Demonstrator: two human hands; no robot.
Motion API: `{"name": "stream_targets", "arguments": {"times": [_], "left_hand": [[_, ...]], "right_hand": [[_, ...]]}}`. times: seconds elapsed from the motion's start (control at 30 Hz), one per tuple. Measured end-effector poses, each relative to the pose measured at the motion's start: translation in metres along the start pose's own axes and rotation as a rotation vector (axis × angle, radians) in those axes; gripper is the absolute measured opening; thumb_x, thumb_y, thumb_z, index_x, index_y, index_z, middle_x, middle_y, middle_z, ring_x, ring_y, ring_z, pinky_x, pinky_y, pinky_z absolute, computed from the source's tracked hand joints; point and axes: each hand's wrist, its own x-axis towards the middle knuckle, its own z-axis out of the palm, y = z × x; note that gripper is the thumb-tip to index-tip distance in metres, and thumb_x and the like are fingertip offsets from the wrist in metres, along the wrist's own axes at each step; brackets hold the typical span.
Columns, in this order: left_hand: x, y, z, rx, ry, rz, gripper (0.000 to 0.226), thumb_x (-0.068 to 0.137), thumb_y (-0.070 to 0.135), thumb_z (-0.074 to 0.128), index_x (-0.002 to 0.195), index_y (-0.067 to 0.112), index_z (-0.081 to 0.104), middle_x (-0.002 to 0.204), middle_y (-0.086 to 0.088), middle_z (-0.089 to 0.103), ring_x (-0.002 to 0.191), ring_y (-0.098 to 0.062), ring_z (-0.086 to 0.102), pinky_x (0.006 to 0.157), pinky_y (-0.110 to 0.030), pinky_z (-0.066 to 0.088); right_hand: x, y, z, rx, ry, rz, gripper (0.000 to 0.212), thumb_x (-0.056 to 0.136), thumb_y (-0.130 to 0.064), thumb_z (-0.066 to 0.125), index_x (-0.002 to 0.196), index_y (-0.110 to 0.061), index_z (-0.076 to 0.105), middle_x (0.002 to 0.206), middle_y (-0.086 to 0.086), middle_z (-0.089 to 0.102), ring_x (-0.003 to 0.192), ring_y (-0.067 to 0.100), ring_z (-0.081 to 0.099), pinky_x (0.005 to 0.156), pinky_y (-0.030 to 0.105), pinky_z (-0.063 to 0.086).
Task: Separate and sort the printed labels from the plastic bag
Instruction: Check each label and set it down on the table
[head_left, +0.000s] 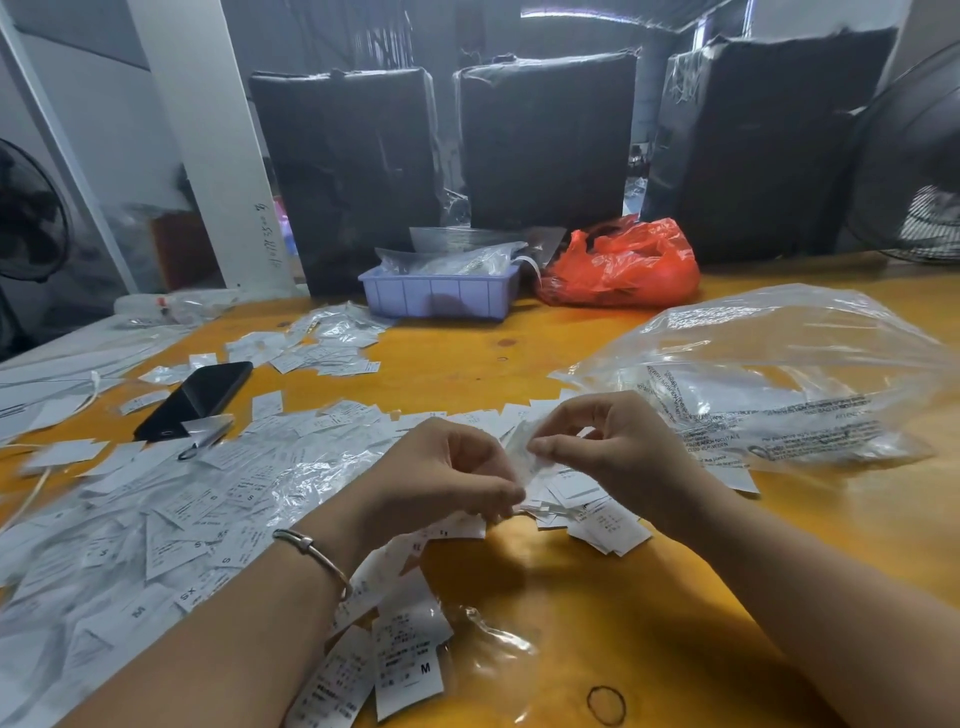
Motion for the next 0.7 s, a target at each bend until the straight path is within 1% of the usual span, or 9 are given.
{"name": "stream_targets", "arguments": {"times": [0.07, 0.17, 0.27, 0.33, 0.37, 0.43, 0.53, 0.6, 0.7], "left_hand": [[0.000, -0.001, 0.001, 0.059, -0.006, -0.010, 0.013, 0.079, 0.013, 0.078, 0.078, 0.001, 0.074, 0.069, -0.010, 0.073, 0.063, -0.018, 0.068, 0.061, -0.025, 0.054], [0.001, -0.002, 0.000, 0.143, 0.052, 0.038, 0.018, 0.077, 0.027, 0.079, 0.081, 0.009, 0.077, 0.072, -0.005, 0.075, 0.065, -0.016, 0.071, 0.062, -0.023, 0.055], [0.001, -0.002, -0.002, 0.110, 0.077, 0.065, 0.006, 0.080, 0.016, 0.078, 0.081, 0.010, 0.077, 0.071, -0.005, 0.075, 0.062, -0.015, 0.070, 0.059, -0.020, 0.052], [0.001, -0.003, -0.003, 0.107, 0.076, 0.057, 0.002, 0.081, 0.011, 0.076, 0.081, 0.009, 0.077, 0.072, -0.006, 0.075, 0.062, -0.016, 0.071, 0.059, -0.020, 0.053], [0.002, -0.003, -0.003, 0.108, 0.085, 0.056, 0.003, 0.082, 0.010, 0.075, 0.082, 0.008, 0.077, 0.072, -0.007, 0.075, 0.062, -0.016, 0.071, 0.059, -0.020, 0.053], [0.002, -0.003, -0.003, 0.095, 0.131, 0.065, 0.004, 0.082, 0.010, 0.075, 0.082, 0.007, 0.077, 0.072, -0.007, 0.075, 0.063, -0.018, 0.071, 0.061, -0.025, 0.056], [0.002, -0.003, -0.005, 0.069, 0.205, 0.090, 0.007, 0.080, 0.015, 0.076, 0.082, 0.007, 0.076, 0.074, -0.007, 0.075, 0.067, -0.023, 0.071, 0.068, -0.034, 0.058], [0.001, -0.001, -0.005, 0.060, 0.239, 0.117, 0.012, 0.078, 0.017, 0.077, 0.082, 0.006, 0.076, 0.074, -0.007, 0.075, 0.067, -0.024, 0.071, 0.067, -0.034, 0.058], [-0.001, 0.001, -0.004, 0.043, 0.268, 0.166, 0.023, 0.071, 0.024, 0.078, 0.082, 0.005, 0.076, 0.073, -0.007, 0.075, 0.066, -0.024, 0.071, 0.064, -0.026, 0.058]], "right_hand": [[0.000, 0.000, 0.001, -0.090, -0.037, -0.035, 0.004, 0.080, -0.008, 0.071, 0.079, -0.007, 0.075, 0.074, 0.004, 0.072, 0.063, 0.010, 0.061, 0.065, 0.031, 0.050], [-0.001, 0.000, 0.002, -0.171, -0.059, -0.086, 0.006, 0.079, -0.008, 0.071, 0.076, -0.011, 0.075, 0.072, -0.002, 0.071, 0.066, 0.005, 0.060, 0.065, 0.024, 0.048], [-0.001, -0.002, 0.002, -0.219, -0.078, -0.122, 0.005, 0.079, -0.010, 0.073, 0.076, -0.014, 0.075, 0.071, -0.010, 0.068, 0.066, 0.000, 0.059, 0.062, 0.017, 0.046], [-0.001, -0.004, 0.001, -0.211, -0.058, -0.145, 0.004, 0.080, -0.011, 0.073, 0.080, -0.014, 0.076, 0.075, -0.012, 0.069, 0.069, 0.000, 0.060, 0.063, 0.016, 0.046], [-0.001, -0.005, -0.001, -0.201, -0.018, -0.156, 0.005, 0.081, -0.011, 0.073, 0.083, -0.014, 0.076, 0.079, -0.010, 0.070, 0.072, 0.001, 0.062, 0.063, 0.017, 0.048], [-0.001, -0.008, -0.006, -0.154, 0.130, -0.170, 0.012, 0.081, -0.007, 0.071, 0.089, -0.014, 0.075, 0.085, -0.005, 0.073, 0.076, 0.005, 0.065, 0.065, 0.022, 0.051], [-0.001, -0.011, -0.016, -0.070, 0.321, -0.180, 0.030, 0.082, -0.003, 0.070, 0.109, -0.017, 0.069, 0.091, -0.002, 0.072, 0.080, 0.011, 0.066, 0.064, 0.028, 0.055], [-0.002, -0.014, -0.019, -0.022, 0.367, -0.189, 0.041, 0.082, -0.005, 0.070, 0.120, -0.018, 0.062, 0.091, -0.001, 0.071, 0.085, 0.011, 0.066, 0.067, 0.029, 0.056], [-0.003, -0.018, -0.020, 0.013, 0.387, -0.227, 0.047, 0.081, -0.004, 0.071, 0.124, -0.018, 0.058, 0.091, -0.003, 0.071, 0.087, 0.009, 0.066, 0.068, 0.024, 0.056]]}}
